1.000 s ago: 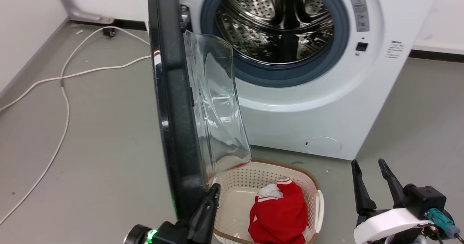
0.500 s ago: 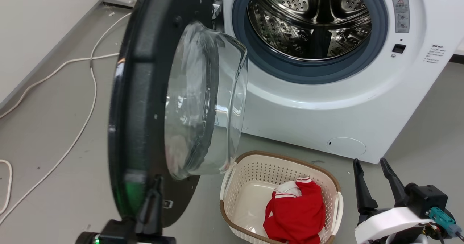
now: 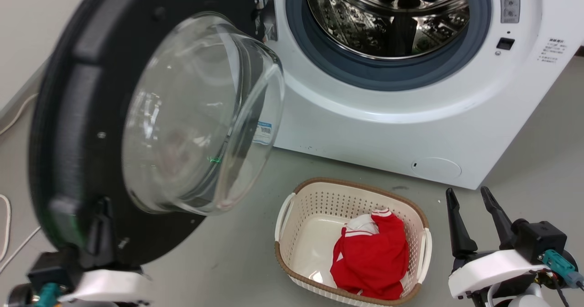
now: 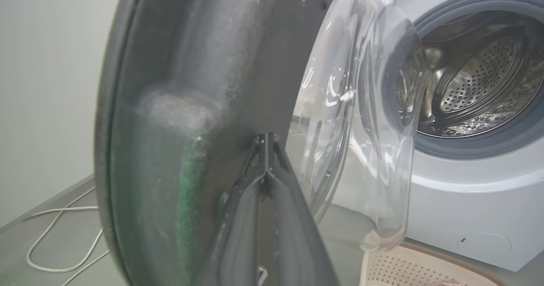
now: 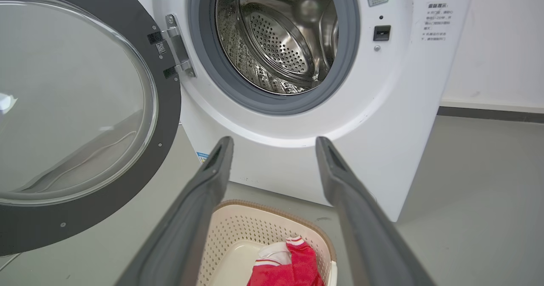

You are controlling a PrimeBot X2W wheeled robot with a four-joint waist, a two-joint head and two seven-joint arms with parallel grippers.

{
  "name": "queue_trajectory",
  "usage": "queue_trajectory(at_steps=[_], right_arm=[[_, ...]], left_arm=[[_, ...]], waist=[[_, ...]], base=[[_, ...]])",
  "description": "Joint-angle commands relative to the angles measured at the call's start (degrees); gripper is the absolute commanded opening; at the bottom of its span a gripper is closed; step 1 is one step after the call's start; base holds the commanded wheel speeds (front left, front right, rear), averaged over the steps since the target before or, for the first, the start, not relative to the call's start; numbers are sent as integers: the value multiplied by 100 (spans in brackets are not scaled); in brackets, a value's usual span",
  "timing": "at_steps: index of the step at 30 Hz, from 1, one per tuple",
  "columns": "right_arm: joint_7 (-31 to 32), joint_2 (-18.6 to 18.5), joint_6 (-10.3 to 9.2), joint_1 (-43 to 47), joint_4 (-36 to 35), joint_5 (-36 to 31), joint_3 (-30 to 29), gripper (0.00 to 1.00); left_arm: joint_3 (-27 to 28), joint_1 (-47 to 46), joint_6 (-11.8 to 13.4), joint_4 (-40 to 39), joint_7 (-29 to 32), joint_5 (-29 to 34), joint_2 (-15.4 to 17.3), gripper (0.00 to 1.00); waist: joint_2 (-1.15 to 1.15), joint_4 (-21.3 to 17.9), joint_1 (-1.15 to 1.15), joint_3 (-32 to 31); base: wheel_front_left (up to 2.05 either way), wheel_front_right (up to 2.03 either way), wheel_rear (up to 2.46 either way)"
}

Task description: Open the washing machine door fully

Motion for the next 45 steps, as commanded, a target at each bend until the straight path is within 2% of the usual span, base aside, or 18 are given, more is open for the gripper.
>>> queue_trajectory(at_steps=[1, 10, 17, 26, 35, 36, 45], right_arm=[[28, 9, -4, -51, -12, -21, -16, 100], [81, 9, -4, -227, -142, -114, -52, 100], [122, 8, -3, -339, -156, -164, -59, 100], [99, 9, -4, -424, -127, -184, -58, 100], [30, 9, -4, -306, -1, -67, -7, 100], [4, 9, -4, -269, 25, -44, 10, 100], [-34, 9, -3, -146, 47, -82, 68, 100]], left_arm=[[149, -135, -22, 100, -20, -56, 83, 0], [1132, -694, -381, 910, -37, -305, 301, 0], [1831, -1084, -729, 1434, -39, -270, 423, 0], [2287, -1464, -1037, 1917, -40, -27, 413, 0], [2519, -990, -1074, 1509, -40, 475, -13, 0], [2515, -778, -1029, 1225, -40, 645, -249, 0], [2371, -51, -1206, 244, -41, 1195, -960, 0]], waist=[[0, -36, -1, 60], [0, -168, -1, 374], [0, -267, -1, 579], [0, -329, -1, 630], [0, -431, -1, 338], [0, -449, -1, 250], [0, -538, -1, -57]], base=[[0, 0, 0], [0, 0, 0], [0, 0, 0], [0, 0, 0], [0, 0, 0], [0, 0, 0], [0, 0, 0]])
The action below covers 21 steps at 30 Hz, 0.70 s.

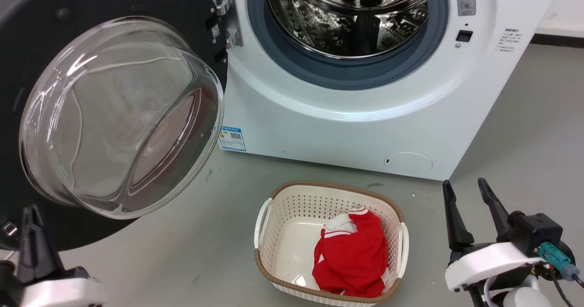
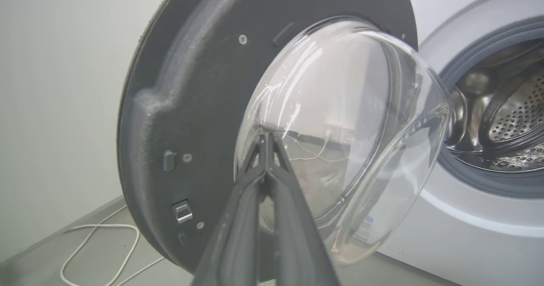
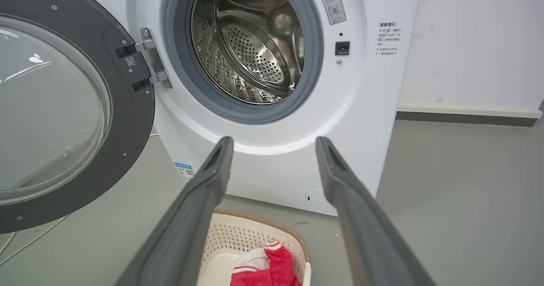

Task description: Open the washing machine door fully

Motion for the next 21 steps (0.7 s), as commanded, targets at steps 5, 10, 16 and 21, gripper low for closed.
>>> queue_trajectory(at_steps=[5, 10, 16, 21], right_arm=[[-54, 10, -3, 102, -39, -13, 58, 100], [-69, 11, -2, 149, -122, -73, 76, 100], [-25, 10, -2, 183, -237, -175, 52, 100], [5, 10, -3, 147, -340, -259, 55, 100]], left_arm=[[-229, 217, -166, -271, -14, 261, -274, 8], [-525, 266, -360, -331, -14, 407, -458, 100], [-917, -146, -630, -35, -14, 564, -534, 100], [-1269, -641, -817, 334, -14, 660, -559, 100]], waist=[[0, -130, 0, -148], [0, -266, 0, -218], [0, -429, 0, -233], [0, -648, 0, -238]], base=[[0, 0, 0], [0, 0, 0], [0, 0, 0], [0, 0, 0]])
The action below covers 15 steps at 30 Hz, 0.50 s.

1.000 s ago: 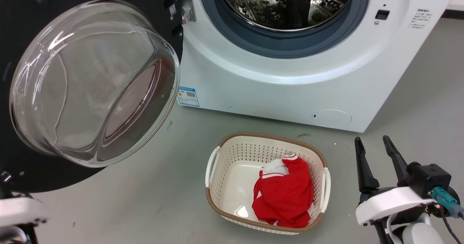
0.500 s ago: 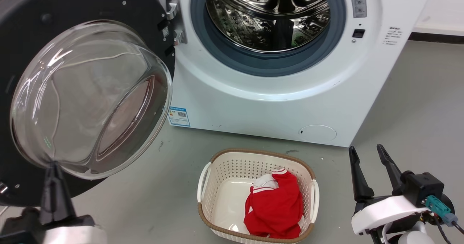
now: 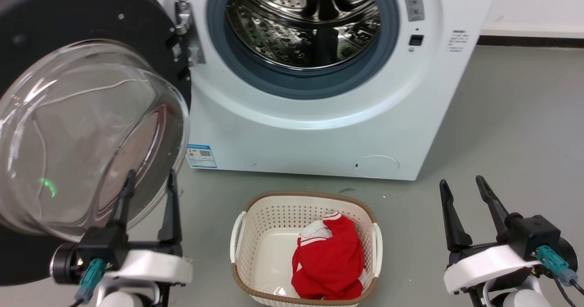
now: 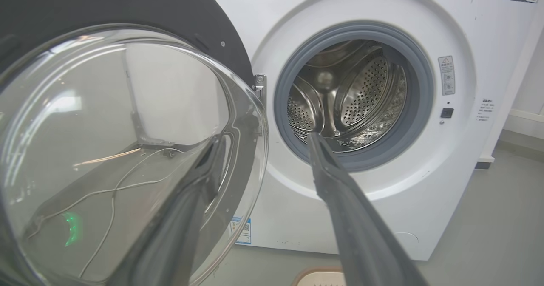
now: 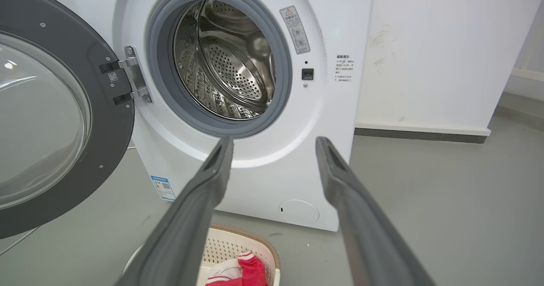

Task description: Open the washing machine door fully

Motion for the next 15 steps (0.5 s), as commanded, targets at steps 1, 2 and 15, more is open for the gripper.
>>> queue_trajectory(at_steps=[1, 2, 15], right_arm=[[4, 9, -4, 5, -44, -27, -7, 100], [5, 9, -4, -3, -73, -39, -16, 100], [158, 9, -3, 113, -424, -341, 45, 100]], left_arm=[[-42, -107, -45, 43, -13, 15, -15, 100], [-94, -186, -54, 116, -12, 21, -19, 100], [-340, -232, 121, 334, -13, 380, -32, 100]], waist=[[0, -95, 0, -3], [0, -141, 0, -6], [0, -534, 0, -107]], base=[[0, 0, 0], [0, 0, 0], [0, 0, 0]])
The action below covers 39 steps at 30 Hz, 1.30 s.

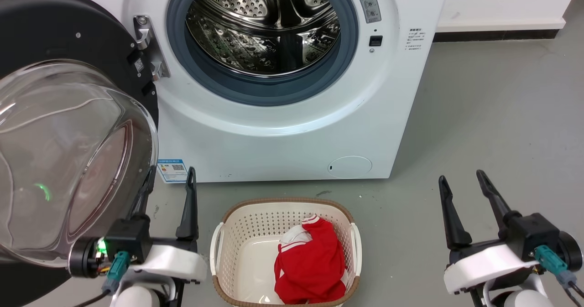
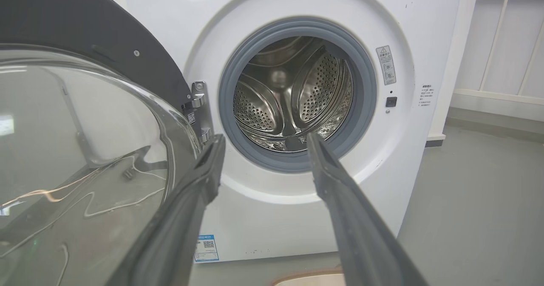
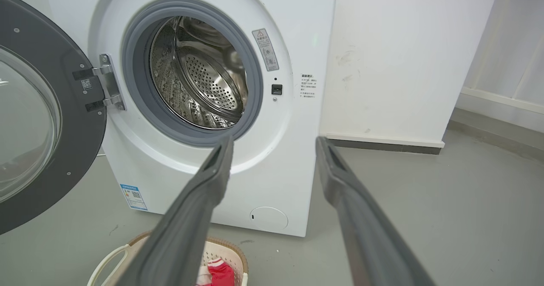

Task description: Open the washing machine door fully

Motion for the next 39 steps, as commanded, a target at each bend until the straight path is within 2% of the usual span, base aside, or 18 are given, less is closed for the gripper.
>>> queue_trajectory(at_steps=[1, 7, 28, 29, 32, 39], right_arm=[[15, 11, -4, 77, -40, -3, 18, 100], [43, 11, -4, 149, -50, 59, 45, 100], [16, 11, -4, 45, 84, 186, 64, 100], [42, 0, 0, 101, 73, 177, 60, 0], [42, 0, 0, 186, 174, 253, 80, 0], [130, -42, 0, 152, 223, 1059, 58, 0]], left_arm=[[8, 85, 42, -22, -15, 23, 1, 100], [13, 228, 138, -46, -15, 2, -10, 100], [24, 155, 141, -6, -15, -45, -16, 100], [17, 200, 117, -2, 0, -37, -18, 0], [47, 226, 105, 165, 45, -101, -36, 0], [161, 144, 62, 276, 290, -833, -39, 0]], waist=[[0, -3, 0, 1], [0, 12, 0, 14], [0, -8, 0, 35], [0, -8, 0, 36], [0, -8, 0, 35], [0, 3, 0, 32]], base=[[0, 0, 0], [0, 0, 0], [0, 0, 0], [0, 0, 0], [0, 0, 0], [0, 0, 0]])
